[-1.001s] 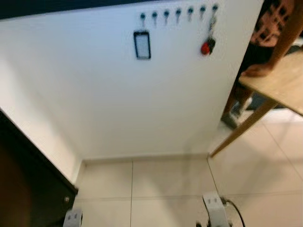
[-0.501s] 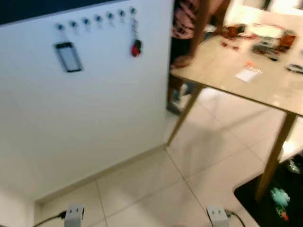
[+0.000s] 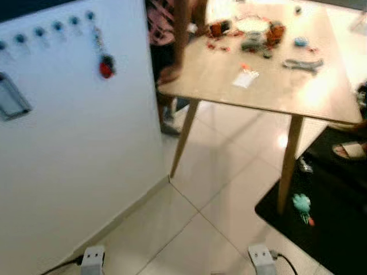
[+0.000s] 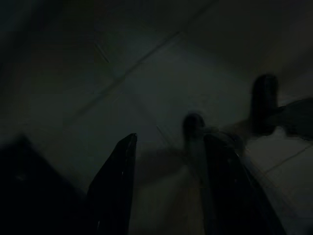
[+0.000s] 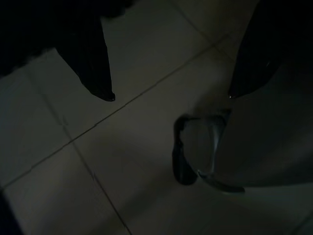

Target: Hang keys on a hook

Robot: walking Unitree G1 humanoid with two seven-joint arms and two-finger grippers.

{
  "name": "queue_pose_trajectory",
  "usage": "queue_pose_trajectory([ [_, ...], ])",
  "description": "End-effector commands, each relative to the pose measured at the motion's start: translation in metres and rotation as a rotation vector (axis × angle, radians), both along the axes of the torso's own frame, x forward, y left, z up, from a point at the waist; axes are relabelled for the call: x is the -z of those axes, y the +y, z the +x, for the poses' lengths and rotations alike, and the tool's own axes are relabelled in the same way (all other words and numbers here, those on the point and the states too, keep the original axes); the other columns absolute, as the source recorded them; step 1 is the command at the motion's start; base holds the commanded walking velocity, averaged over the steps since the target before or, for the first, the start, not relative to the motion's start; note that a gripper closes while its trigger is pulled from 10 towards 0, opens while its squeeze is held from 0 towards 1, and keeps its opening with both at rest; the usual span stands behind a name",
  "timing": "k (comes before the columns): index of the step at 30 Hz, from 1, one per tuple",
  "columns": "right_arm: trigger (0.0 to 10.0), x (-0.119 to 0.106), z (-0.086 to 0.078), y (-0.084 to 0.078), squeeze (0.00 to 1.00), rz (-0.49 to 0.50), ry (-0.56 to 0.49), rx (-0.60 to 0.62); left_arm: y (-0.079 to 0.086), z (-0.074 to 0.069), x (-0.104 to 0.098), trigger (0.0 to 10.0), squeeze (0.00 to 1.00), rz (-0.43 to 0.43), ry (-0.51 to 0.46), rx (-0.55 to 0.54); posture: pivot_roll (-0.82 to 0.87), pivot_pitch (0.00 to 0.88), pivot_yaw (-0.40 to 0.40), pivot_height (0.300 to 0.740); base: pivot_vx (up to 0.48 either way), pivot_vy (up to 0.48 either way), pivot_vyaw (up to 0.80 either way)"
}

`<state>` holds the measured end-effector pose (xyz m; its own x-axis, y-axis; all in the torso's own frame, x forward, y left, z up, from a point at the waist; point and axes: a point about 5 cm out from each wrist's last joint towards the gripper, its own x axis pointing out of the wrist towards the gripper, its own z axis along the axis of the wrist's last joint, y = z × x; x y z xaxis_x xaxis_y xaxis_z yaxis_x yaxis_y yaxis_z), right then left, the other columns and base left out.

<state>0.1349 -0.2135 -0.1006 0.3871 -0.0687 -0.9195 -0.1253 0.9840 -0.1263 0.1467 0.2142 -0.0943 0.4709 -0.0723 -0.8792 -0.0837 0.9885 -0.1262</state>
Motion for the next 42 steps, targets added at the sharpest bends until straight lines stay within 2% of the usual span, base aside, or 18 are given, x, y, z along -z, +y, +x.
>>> queue_pose_trajectory([
  [1,10.0,0.0012,-0.0005,0.0057,0.00,0.013,0.005,-0.011,0.0020,-0.0088,0.0028,10.0,0.00,0.011,0.024,0.011,-0.13,0.040,0.136,0.740,0.000,0.000,-0.80],
  [15,10.0,0.0017,-0.0022,0.0058,0.00,0.015,0.010,-0.017,-0.0027,-0.0118,0.0046,10.0,0.00,0.021,0.029,0.062,-0.14,0.048,0.135,0.740,0.000,0.000,-0.80],
  [38,10.0,0.0008,0.0014,0.0082,0.00,0.033,-0.007,-0.020,-0.0058,-0.0081,0.0039,10.0,0.00,0.038,0.022,0.099,-0.14,0.042,0.134,0.740,0.000,0.000,-0.80],
  [42,10.0,0.0005,0.0022,0.0087,0.00,0.031,-0.018,-0.020,-0.0055,-0.0080,0.0040,10.0,0.00,0.047,0.025,0.102,-0.14,0.043,0.135,0.740,0.000,0.000,0.00],
])
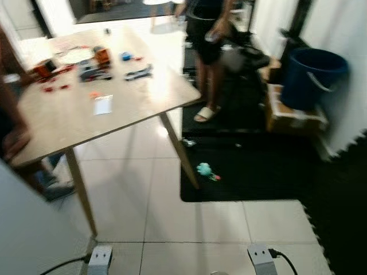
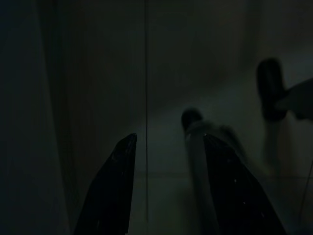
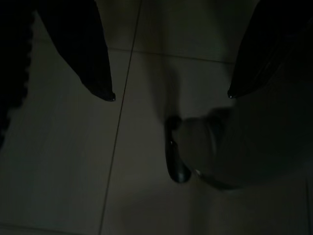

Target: Hang keys on a hook

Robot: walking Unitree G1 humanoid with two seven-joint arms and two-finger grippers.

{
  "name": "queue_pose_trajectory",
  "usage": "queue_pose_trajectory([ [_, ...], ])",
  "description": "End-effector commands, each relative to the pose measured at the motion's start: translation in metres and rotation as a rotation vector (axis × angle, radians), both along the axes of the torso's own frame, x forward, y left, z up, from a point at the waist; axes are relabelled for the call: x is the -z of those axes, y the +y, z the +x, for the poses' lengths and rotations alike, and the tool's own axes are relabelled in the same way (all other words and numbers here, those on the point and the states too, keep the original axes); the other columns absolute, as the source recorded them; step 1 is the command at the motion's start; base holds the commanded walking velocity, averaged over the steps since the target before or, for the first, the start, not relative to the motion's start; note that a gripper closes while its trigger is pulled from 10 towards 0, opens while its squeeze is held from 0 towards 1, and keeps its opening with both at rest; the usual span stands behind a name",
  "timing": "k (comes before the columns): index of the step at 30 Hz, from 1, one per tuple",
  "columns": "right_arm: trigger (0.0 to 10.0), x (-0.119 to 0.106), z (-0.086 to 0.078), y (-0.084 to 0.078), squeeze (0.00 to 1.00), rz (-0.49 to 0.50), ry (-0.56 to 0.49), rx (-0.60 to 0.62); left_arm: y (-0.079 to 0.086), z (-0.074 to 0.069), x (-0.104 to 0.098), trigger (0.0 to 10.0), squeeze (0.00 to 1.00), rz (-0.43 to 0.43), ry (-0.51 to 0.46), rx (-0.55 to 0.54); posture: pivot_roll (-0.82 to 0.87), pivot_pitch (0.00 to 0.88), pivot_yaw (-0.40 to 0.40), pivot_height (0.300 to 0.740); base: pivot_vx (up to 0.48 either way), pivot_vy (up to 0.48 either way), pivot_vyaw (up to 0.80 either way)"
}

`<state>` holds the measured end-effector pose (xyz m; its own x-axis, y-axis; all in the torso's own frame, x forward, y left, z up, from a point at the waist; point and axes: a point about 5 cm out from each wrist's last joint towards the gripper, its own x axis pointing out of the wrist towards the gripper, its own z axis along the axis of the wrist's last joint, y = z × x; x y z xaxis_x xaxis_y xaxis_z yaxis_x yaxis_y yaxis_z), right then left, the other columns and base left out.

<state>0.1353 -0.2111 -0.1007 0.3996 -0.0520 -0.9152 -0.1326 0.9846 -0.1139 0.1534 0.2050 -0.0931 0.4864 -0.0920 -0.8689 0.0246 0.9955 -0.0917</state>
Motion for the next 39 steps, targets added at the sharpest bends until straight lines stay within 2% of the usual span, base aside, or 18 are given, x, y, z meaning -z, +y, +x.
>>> queue_pose_trajectory([
  [1,10.0,0.0004,0.0018,0.0063,0.00,0.016,-0.005,-0.012,0.0038,-0.0147,0.0052,10.0,0.00,0.014,0.051,-0.005,-0.14,0.043,0.135,0.740,0.000,0.000,0.00],
  [10,10.0,0.0009,0.0007,0.0067,0.00,0.011,-0.001,-0.021,0.0055,-0.0164,0.0056,10.0,0.00,0.030,0.066,0.012,-0.14,0.047,0.136,0.740,0.086,0.000,0.00],
  [39,10.0,0.0010,-0.0003,0.0053,0.00,0.002,0.001,-0.030,0.0049,-0.0171,0.0057,10.0,0.00,0.023,0.071,0.037,-0.14,0.040,0.132,0.740,0.336,0.000,0.00],
])
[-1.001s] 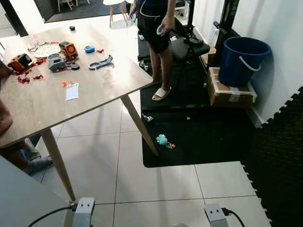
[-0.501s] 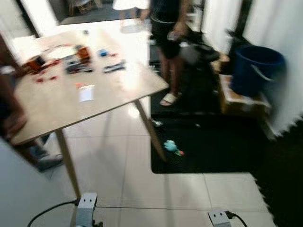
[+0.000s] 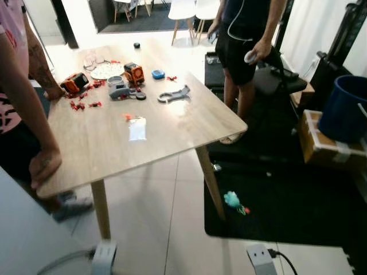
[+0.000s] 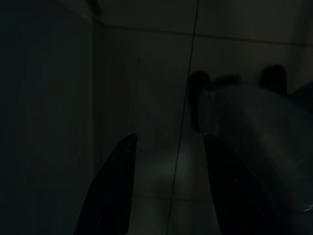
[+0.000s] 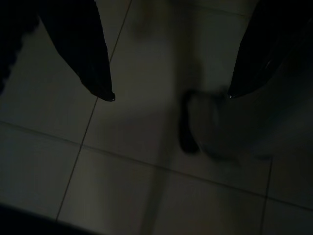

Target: Hang keys on a hook

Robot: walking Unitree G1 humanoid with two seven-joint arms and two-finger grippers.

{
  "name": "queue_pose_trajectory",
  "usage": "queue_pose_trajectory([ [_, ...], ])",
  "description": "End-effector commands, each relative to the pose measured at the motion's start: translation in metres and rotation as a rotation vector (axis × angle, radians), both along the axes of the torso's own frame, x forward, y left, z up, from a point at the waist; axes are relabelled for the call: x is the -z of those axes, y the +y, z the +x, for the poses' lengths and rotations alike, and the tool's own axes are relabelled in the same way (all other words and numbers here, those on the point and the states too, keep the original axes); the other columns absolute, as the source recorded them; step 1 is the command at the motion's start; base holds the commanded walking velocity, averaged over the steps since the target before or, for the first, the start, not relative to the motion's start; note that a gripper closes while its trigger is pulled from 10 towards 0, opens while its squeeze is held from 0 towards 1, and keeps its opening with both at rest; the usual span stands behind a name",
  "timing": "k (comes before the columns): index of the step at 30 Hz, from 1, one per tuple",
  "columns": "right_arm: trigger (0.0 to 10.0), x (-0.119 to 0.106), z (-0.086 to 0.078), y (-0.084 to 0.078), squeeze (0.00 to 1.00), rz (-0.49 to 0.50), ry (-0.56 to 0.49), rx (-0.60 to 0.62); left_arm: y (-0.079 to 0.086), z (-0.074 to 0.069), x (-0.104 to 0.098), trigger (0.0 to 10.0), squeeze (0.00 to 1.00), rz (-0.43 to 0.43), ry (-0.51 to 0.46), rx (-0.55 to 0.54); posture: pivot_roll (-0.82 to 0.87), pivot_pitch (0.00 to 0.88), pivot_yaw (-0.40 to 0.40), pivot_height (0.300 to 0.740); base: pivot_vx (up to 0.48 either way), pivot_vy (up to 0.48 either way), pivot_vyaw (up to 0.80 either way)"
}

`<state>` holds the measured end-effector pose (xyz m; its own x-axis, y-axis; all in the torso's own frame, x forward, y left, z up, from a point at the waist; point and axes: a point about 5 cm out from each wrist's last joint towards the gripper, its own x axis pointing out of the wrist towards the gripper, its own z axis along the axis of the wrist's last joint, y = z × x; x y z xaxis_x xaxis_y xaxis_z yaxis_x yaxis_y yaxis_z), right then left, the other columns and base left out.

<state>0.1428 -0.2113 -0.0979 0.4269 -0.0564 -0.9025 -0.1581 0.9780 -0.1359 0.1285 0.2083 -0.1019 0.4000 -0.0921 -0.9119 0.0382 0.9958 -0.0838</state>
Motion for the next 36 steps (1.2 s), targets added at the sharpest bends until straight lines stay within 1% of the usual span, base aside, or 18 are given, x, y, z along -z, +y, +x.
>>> queue_pose_trajectory([
  [1,10.0,0.004,-0.008,0.005,0.00,0.021,0.030,0.002,0.002,0.007,-0.003,10.0,0.00,0.015,-0.021,0.009,-0.14,0.040,0.132,0.740,0.319,0.000,0.00],
  [11,10.0,0.004,-0.010,0.001,0.00,0.021,0.032,0.010,0.001,0.008,-0.003,10.0,0.00,0.015,-0.019,0.010,-0.15,0.043,0.139,0.740,0.000,0.000,0.00],
  [12,10.0,0.003,-0.012,-0.008,0.00,-0.005,0.028,0.049,0.001,0.007,-0.002,10.0,0.00,0.015,-0.016,0.009,-0.15,0.049,0.141,0.740,0.000,0.000,0.00],
  [14,10.0,0.002,-0.013,-0.012,0.00,-0.016,0.024,0.071,0.001,0.007,-0.002,10.0,0.00,0.015,-0.015,0.009,-0.15,0.049,0.141,0.740,0.000,0.000,0.00],
  [18,10.0,-0.006,-0.013,-0.044,0.00,-0.097,-0.016,0.214,0.002,0.005,-0.002,10.0,0.00,0.013,-0.012,0.010,-0.15,0.055,0.145,0.740,0.000,0.000,0.00],
  [21,10.0,-0.019,-0.012,-0.080,0.00,-0.210,-0.063,0.356,0.002,0.005,-0.002,10.0,0.00,0.011,-0.011,0.009,-0.15,0.055,0.145,0.740,0.000,0.000,0.00],
  [22,10.0,-0.019,-0.012,-0.080,0.00,-0.210,-0.063,0.356,0.002,0.005,-0.002,10.0,0.00,0.011,-0.011,0.009,-0.15,0.055,0.145,0.740,0.000,0.000,0.00],
  [23,10.0,-0.028,-0.011,-0.100,0.00,-0.273,-0.096,0.418,0.001,0.004,-0.001,10.0,0.00,0.010,-0.008,0.012,-0.15,0.062,0.145,0.740,0.000,0.000,0.00],
  [24,10.0,-0.028,-0.011,-0.100,0.00,-0.273,-0.096,0.418,0.001,0.004,-0.001,10.0,0.00,0.010,-0.008,0.012,-0.15,0.062,0.145,0.740,0.000,0.000,0.00],
  [28,10.0,-0.052,0.000,-0.135,0.00,-0.340,-0.214,0.543,0.001,0.003,-0.001,10.0,0.00,0.008,-0.005,0.018,-0.16,0.069,0.147,0.740,0.000,0.000,0.00],
  [29,10.0,-0.057,0.004,-0.140,0.04,-0.345,-0.242,0.560,0.001,0.003,-0.001,10.0,0.00,0.008,-0.004,0.018,-0.16,0.069,0.147,0.740,0.000,0.000,0.00],
  [30,10.0,-0.066,0.011,-0.148,0.04,-0.363,-0.290,0.575,0.001,0.003,-0.001,10.0,0.00,0.007,-0.005,0.019,-0.16,0.070,0.148,0.740,0.000,0.000,0.00],
  [31,10.0,-0.066,0.011,-0.148,0.04,-0.363,-0.290,0.575,0.001,0.003,-0.001,10.0,0.00,0.007,-0.005,0.019,-0.16,0.070,0.148,0.740,0.000,0.000,0.00],
  [32,10.0,-0.081,0.023,-0.159,0.18,-0.392,-0.366,0.598,0.001,0.003,-0.001,10.0,0.00,0.006,-0.005,0.020,-0.16,0.072,0.153,0.740,0.000,0.000,0.00],
  [33,10.0,-0.095,0.035,-0.168,0.26,-0.418,-0.433,0.604,0.001,0.003,-0.001,10.0,0.00,0.005,-0.005,0.023,-0.16,0.072,0.153,0.740,0.000,0.000,0.00],
  [34,10.0,-0.104,0.042,-0.173,0.26,-0.435,-0.478,0.608,0.001,0.003,-0.001,10.0,0.00,0.005,-0.005,0.025,-0.16,0.072,0.153,0.740,0.000,0.000,0.00],
  [35,10.0,-0.104,0.042,-0.173,0.26,-0.435,-0.478,0.608,0.001,0.003,-0.001,10.0,0.00,0.005,-0.005,0.025,-0.16,0.072,0.153,0.740,0.000,0.000,0.00],
  [36,10.0,-0.130,0.075,-0.171,1.00,-0.387,-0.639,0.517,0.001,0.003,-0.001,10.0,0.00,0.005,-0.003,0.034,-0.17,0.073,0.159,0.740,0.000,0.000,0.00],
])
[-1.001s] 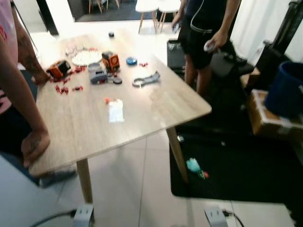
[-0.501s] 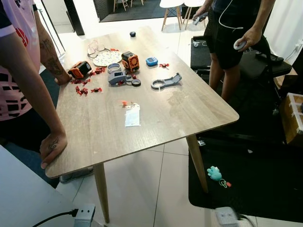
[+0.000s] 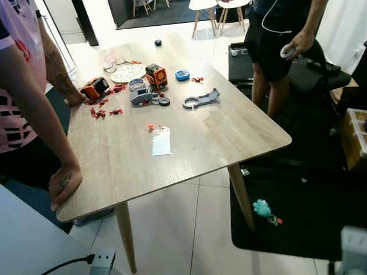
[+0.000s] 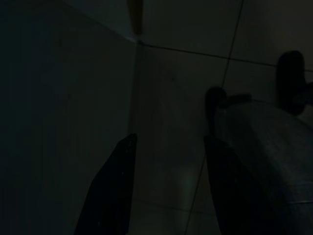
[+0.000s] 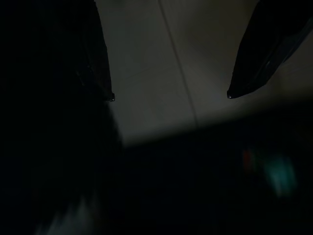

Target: Hang keys on a hook

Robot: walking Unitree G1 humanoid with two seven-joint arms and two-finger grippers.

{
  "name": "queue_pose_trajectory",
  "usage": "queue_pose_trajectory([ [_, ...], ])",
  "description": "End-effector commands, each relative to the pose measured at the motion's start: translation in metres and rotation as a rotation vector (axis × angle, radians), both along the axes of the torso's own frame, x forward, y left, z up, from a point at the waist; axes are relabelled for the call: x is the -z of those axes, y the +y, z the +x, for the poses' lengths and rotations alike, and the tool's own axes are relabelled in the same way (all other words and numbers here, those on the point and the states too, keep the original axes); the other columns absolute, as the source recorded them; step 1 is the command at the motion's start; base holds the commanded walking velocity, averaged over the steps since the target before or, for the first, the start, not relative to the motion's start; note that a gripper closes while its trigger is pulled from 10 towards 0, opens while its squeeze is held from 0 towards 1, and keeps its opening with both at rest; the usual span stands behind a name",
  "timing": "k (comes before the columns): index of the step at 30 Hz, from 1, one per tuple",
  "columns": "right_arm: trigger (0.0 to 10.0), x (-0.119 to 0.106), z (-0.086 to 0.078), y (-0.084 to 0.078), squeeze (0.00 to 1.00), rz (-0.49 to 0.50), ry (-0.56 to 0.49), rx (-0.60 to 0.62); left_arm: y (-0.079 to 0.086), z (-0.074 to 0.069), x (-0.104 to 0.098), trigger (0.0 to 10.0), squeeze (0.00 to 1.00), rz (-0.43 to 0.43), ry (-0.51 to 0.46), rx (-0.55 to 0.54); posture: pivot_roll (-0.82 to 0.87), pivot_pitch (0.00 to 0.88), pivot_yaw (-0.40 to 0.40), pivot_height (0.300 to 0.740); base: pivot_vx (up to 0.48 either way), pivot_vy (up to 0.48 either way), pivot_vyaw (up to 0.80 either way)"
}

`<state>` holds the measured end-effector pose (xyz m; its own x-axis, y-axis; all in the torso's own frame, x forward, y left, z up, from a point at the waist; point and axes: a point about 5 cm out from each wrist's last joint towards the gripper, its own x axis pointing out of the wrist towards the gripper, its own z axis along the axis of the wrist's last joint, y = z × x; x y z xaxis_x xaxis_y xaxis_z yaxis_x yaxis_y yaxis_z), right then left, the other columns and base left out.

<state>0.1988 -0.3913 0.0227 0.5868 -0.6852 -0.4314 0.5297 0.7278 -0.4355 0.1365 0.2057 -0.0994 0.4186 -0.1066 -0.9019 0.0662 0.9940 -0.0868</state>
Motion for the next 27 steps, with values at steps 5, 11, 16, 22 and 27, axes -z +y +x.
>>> queue_pose_trajectory([
  [5,10.0,-0.057,0.076,0.033,1.00,0.011,-0.343,-0.344,0.003,-0.004,0.001,10.0,0.00,0.008,0.021,0.015,-0.17,0.073,0.159,0.740,0.000,0.000,0.00],
  [11,10.0,-0.127,0.132,0.109,0.67,0.183,-0.706,-0.854,0.003,-0.004,0.001,10.0,0.00,0.003,0.020,0.018,-0.16,0.069,0.156,0.740,0.000,0.000,0.00],
  [16,10.0,-0.136,0.138,0.155,0.00,0.262,-0.739,-1.065,0.003,-0.004,0.001,10.0,0.00,0.003,0.023,0.024,-0.16,0.064,0.155,0.740,0.000,0.000,0.00],
  [22,10.0,-0.128,0.142,0.208,0.00,0.340,-0.730,-1.196,0.002,-0.004,0.001,10.0,0.00,0.003,0.026,0.041,-0.16,0.058,0.158,0.740,0.000,0.000,0.48],
  [27,10.0,-0.118,0.141,0.227,0.00,0.393,-0.710,-1.233,0.001,-0.002,0.000,10.0,0.00,0.004,0.022,0.055,-0.16,0.054,0.159,0.740,0.000,0.000,0.79],
])
